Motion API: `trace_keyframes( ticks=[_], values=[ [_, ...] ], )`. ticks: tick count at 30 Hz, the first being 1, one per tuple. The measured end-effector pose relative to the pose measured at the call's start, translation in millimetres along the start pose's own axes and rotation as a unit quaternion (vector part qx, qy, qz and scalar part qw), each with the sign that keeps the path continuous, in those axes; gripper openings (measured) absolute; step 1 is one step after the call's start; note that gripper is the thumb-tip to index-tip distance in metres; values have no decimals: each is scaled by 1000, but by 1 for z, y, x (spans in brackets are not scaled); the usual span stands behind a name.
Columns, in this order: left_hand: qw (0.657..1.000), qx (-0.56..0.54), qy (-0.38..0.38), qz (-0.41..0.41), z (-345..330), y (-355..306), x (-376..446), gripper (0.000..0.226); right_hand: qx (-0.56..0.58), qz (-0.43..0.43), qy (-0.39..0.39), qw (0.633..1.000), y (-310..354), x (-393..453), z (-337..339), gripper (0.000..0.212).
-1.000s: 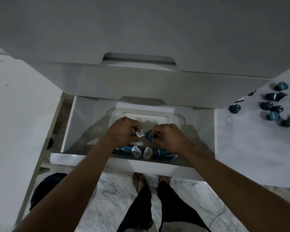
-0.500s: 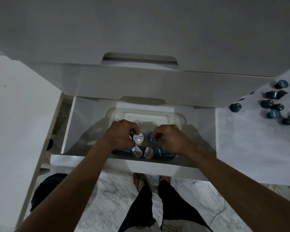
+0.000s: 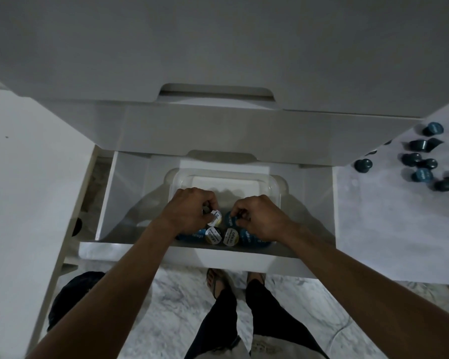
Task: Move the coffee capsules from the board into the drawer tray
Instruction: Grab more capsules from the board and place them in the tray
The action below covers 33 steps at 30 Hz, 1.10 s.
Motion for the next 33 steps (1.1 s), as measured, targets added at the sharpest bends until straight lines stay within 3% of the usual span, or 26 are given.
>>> trace_keyframes(
  ticks=[21, 27, 33],
  values=[
    [986, -108, -116, -53, 36, -35, -25, 24, 125, -29, -213, 969, 30, -54, 50, 27],
    [978, -144, -130, -79, 31, -100, -22, 20, 162, -18, -293, 942, 6, -102, 102, 24],
    [960, -186, -165, -127, -1, -213, -5, 12, 188, -50, -352, 915, -74, -170, 175, 19]
  ],
)
Point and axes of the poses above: each hand's wrist, its own x-axis towards the middle knuckle, its own z-axis out of the back of the hand, y = z × x, the point moved 4 cm from there along x, towards the middle knuckle, and after that the axes turned 10 degrees about -y, right-handed, at the moved point
